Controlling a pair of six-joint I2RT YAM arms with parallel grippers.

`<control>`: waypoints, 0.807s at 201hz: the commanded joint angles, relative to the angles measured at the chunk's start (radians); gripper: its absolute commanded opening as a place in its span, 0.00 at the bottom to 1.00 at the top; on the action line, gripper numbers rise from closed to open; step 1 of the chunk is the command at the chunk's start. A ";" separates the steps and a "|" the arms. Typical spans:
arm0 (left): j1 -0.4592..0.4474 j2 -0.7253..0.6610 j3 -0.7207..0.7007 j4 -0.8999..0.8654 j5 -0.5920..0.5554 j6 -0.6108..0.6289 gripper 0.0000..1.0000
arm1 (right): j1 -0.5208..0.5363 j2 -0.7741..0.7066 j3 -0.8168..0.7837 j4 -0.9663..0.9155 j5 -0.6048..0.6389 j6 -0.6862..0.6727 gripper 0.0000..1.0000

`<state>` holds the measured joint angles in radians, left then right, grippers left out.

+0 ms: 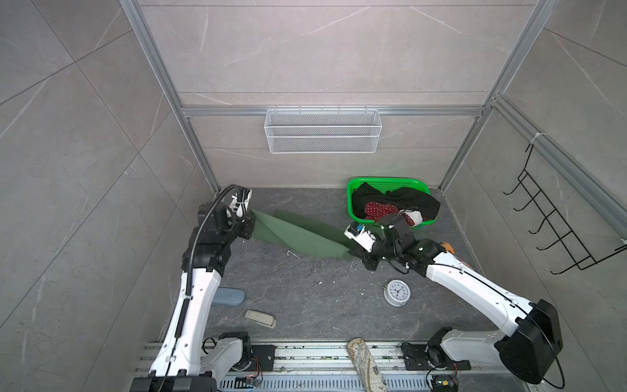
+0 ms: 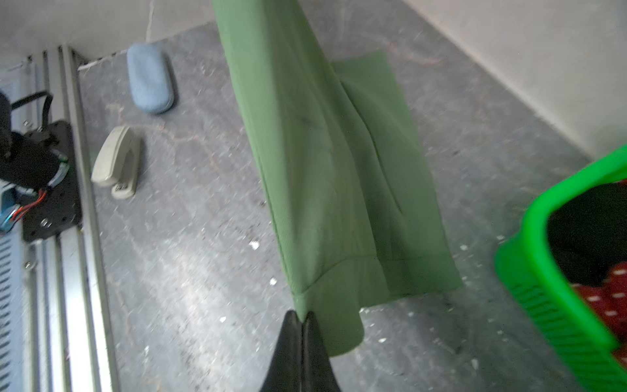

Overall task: Fold and stack skirts
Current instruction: Flatten out the skirt at the center of the table, then fold the skirt at the center of the table.

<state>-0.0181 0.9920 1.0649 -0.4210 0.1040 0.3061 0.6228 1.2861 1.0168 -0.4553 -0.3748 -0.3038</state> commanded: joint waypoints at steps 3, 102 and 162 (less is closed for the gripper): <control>0.007 -0.079 -0.029 -0.013 -0.062 -0.080 0.00 | 0.034 -0.017 -0.048 -0.111 -0.025 0.131 0.00; -0.008 0.249 0.080 0.052 -0.116 -0.092 0.00 | 0.030 0.258 0.065 -0.059 0.096 0.261 0.00; -0.071 0.505 0.236 0.085 -0.142 -0.009 0.00 | -0.060 0.360 0.149 -0.052 0.161 0.294 0.00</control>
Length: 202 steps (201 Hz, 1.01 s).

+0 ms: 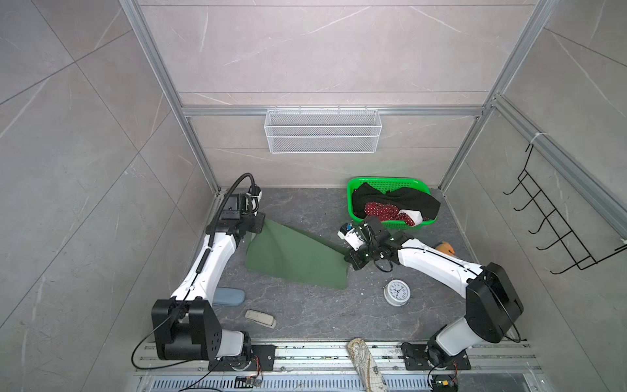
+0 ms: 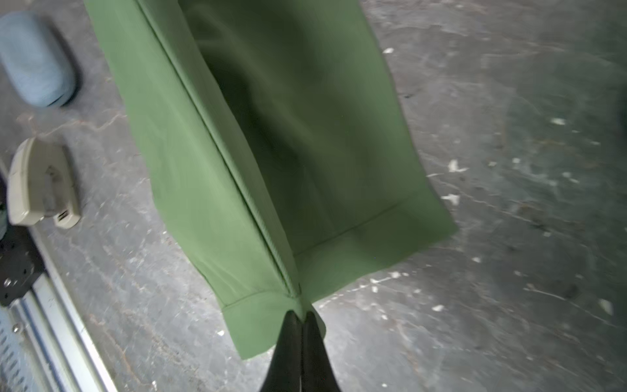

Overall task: Fold and stack skirts
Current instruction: Fold the skirt at the center of the table.

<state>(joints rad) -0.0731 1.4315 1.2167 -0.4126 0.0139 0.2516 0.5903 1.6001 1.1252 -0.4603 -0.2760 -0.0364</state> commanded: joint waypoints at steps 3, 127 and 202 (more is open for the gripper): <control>-0.018 0.078 0.093 0.077 -0.056 0.046 0.00 | -0.029 0.051 0.044 -0.047 0.065 0.027 0.00; -0.080 0.401 0.250 0.028 -0.246 -0.035 0.00 | -0.075 0.323 0.319 -0.073 0.176 0.007 0.00; -0.081 0.448 0.270 0.020 -0.317 -0.067 0.00 | -0.085 0.514 0.458 -0.049 0.229 0.038 0.00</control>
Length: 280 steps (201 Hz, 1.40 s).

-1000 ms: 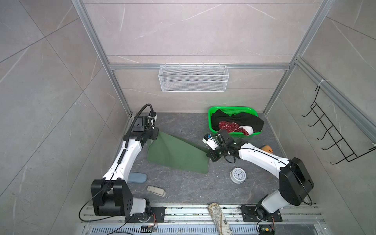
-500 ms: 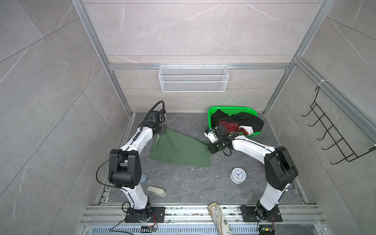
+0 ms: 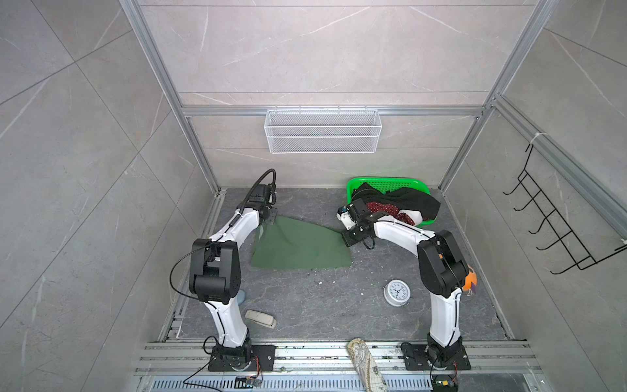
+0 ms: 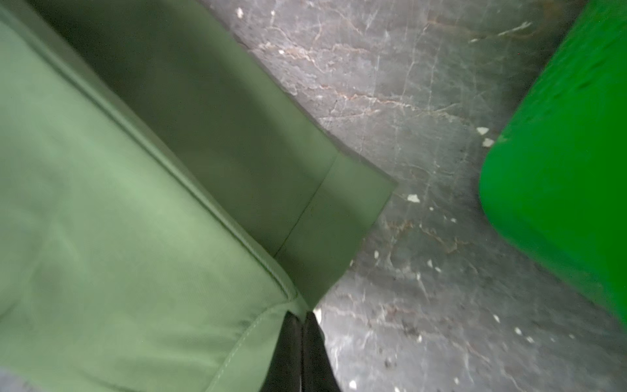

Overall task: Fold and stack skirts
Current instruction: Fold the skirt at the center of the table.

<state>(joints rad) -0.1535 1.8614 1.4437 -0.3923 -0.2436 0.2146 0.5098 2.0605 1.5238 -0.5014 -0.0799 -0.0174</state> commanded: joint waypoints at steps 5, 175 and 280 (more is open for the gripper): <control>-0.001 0.021 0.044 0.000 -0.064 -0.030 0.00 | -0.003 0.065 0.068 -0.006 0.036 0.020 0.00; -0.025 -0.329 -0.182 0.203 0.016 -0.152 1.00 | -0.005 -0.195 -0.080 0.227 0.129 0.072 1.00; -0.425 -0.574 -0.655 0.608 -0.056 0.252 1.00 | -0.039 -0.446 -0.238 0.069 0.298 0.438 1.00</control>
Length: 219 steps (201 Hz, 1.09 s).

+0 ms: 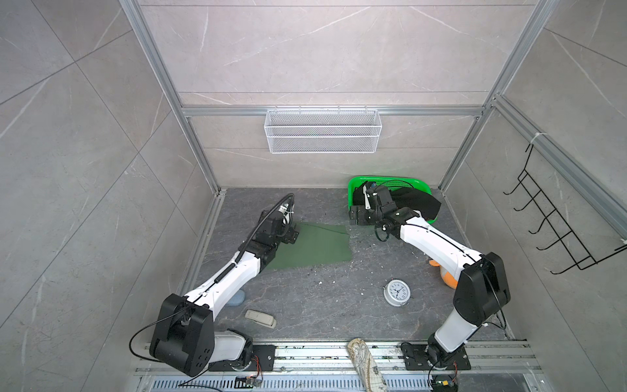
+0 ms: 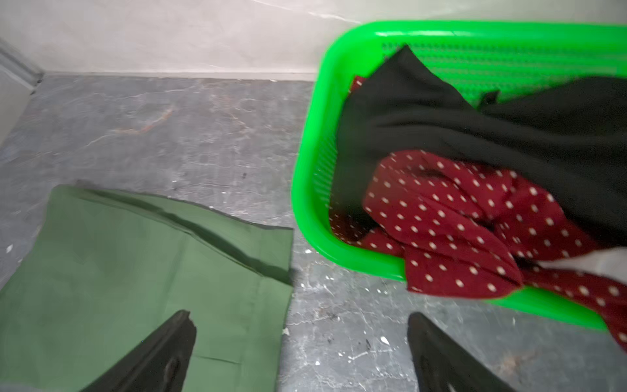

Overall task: Fold and stack skirts
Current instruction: Fold the skirt at the center of the table.

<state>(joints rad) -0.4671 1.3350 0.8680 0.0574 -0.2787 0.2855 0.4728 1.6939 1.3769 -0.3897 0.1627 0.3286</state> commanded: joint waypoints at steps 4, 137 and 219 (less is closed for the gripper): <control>-0.137 -0.048 -0.100 0.179 -0.019 0.209 1.00 | -0.002 -0.092 -0.107 -0.038 0.064 0.096 1.00; -0.469 0.367 -0.037 0.397 0.056 0.544 0.74 | -0.136 -0.233 -0.261 -0.112 -0.063 0.149 0.90; -0.469 0.557 0.076 0.377 0.030 0.628 0.55 | -0.168 -0.243 -0.288 -0.095 -0.110 0.147 0.91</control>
<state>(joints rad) -0.9321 1.8568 0.9035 0.4011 -0.2352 0.8742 0.3122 1.4639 1.1030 -0.4755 0.0780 0.4759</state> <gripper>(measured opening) 0.585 0.907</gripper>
